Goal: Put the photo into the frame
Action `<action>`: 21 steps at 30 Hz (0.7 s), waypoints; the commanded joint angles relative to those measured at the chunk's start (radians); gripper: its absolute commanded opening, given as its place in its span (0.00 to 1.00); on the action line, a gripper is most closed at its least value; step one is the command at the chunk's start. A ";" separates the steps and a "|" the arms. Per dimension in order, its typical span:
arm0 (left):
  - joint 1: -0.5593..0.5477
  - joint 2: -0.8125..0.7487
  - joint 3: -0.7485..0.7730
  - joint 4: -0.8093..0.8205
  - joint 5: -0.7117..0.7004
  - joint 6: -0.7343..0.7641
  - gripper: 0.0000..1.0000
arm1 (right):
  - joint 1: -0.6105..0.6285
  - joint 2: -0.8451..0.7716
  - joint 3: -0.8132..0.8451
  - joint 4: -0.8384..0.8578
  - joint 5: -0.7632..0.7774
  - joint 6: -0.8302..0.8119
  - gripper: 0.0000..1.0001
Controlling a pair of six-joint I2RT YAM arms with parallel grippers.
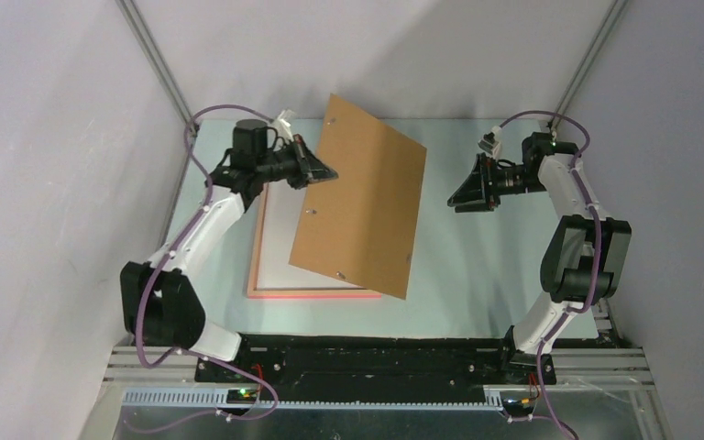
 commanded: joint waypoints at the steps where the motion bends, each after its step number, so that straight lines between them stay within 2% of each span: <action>1: 0.103 -0.114 -0.049 0.195 0.140 -0.090 0.00 | 0.022 -0.025 0.015 0.052 0.010 0.036 0.90; 4: 0.198 -0.149 -0.094 0.242 0.193 -0.116 0.00 | 0.039 -0.049 -0.003 0.133 0.043 0.083 0.90; 12: 0.398 -0.197 -0.205 0.218 0.299 -0.070 0.00 | 0.101 -0.092 -0.014 0.277 0.118 0.187 0.91; 21: 0.507 -0.177 -0.218 0.075 0.379 0.070 0.00 | 0.173 -0.057 -0.012 0.312 0.172 0.198 0.91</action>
